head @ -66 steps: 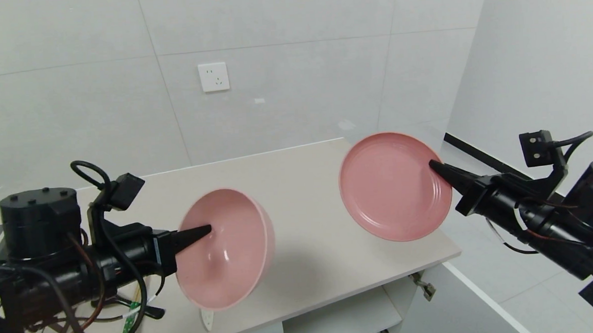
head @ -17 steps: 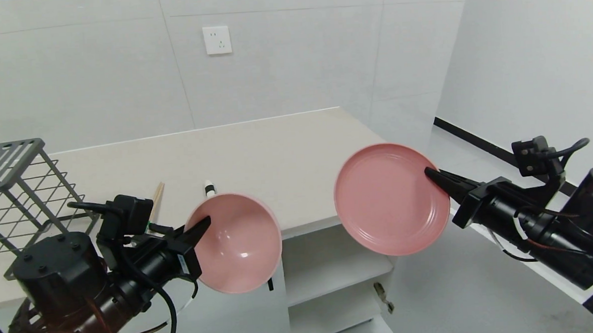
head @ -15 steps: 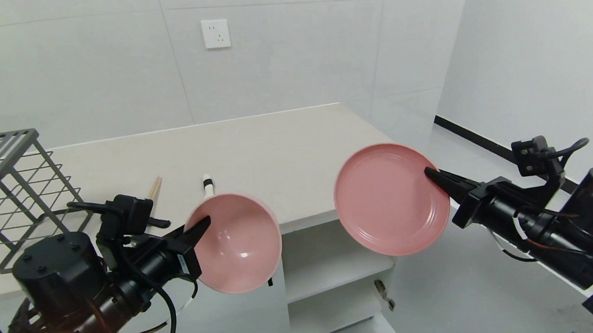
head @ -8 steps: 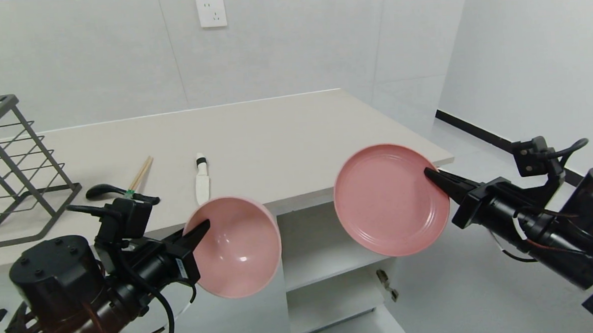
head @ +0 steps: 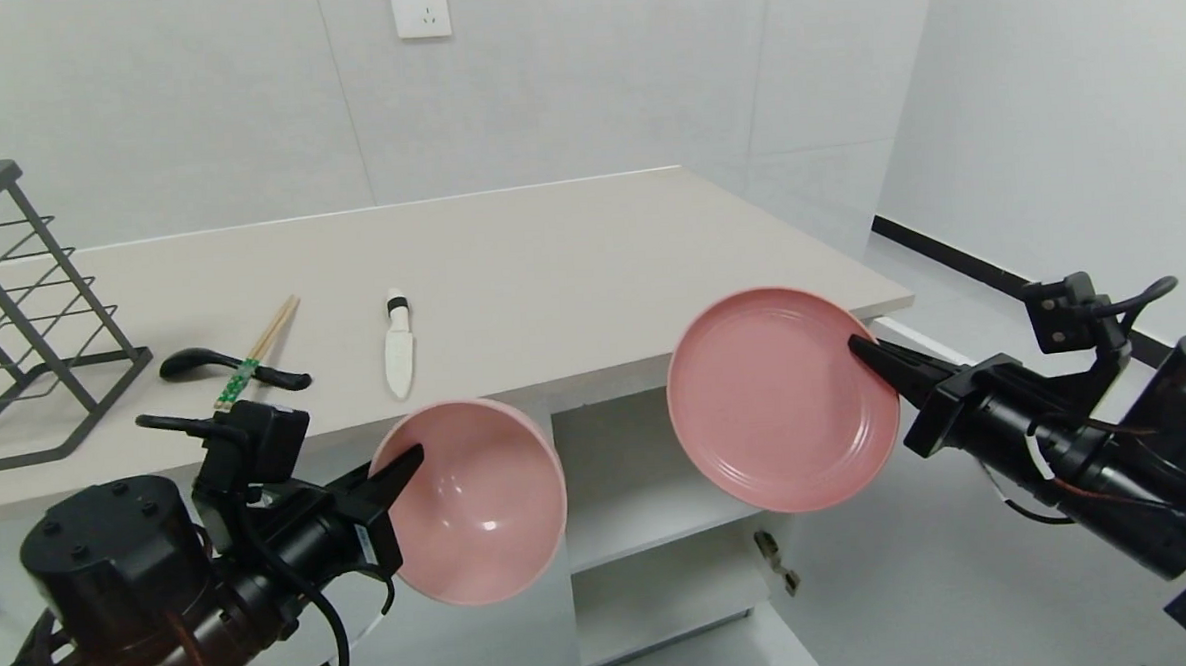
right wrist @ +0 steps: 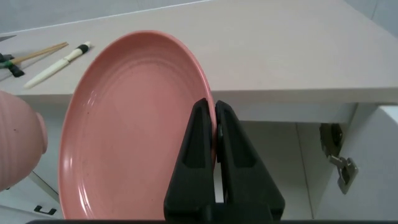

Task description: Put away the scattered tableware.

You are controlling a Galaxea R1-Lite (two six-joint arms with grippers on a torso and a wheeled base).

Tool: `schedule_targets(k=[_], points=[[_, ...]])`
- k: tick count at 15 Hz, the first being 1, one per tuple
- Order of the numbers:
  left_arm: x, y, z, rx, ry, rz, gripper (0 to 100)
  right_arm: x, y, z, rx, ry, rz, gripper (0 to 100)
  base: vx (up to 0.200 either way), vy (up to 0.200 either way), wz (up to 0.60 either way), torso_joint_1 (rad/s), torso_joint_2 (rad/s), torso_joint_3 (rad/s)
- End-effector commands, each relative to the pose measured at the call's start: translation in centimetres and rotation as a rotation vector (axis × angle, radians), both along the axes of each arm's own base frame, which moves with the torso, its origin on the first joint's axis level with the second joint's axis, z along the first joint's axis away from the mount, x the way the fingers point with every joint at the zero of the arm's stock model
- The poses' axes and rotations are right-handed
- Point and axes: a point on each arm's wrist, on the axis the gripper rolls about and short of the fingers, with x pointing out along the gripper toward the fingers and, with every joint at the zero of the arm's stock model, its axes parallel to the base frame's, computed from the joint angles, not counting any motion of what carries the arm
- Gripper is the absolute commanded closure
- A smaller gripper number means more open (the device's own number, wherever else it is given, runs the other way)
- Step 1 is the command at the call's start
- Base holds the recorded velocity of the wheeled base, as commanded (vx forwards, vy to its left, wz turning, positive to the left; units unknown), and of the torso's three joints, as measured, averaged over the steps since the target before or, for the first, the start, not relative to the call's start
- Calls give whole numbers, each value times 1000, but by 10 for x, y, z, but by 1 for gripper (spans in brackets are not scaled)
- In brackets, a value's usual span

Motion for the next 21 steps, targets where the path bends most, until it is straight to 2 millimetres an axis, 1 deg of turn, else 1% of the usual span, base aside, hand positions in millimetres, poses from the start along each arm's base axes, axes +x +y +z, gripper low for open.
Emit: schedule_targets(k=[1,7,8,12,16,20,21], points=[[-1,-1,0,13,-2,-6,100,-1,1,0,0,0,6,100,0,0,0,-217,417,198],[-6,2,-4,24,18,-8,100,0,1,-2,-2,6,6,100,0,0,0,-242,423,190],[-9,2,-6,32,31,-11,100,1,2,-5,-6,18,8,100,0,0,0,-251,354,144],[-8,2,-7,33,32,-10,100,3,3,-15,-22,59,8,100,0,0,0,-251,329,118],[-7,2,-8,35,36,-10,100,4,3,-20,-29,79,8,100,0,0,0,-76,259,83],[-6,1,-11,42,50,-10,100,7,3,-27,-37,102,5,100,0,0,0,-5,46,17],[-6,0,-13,46,58,-11,100,9,4,-31,-42,117,3,100,0,0,0,0,0,0]])
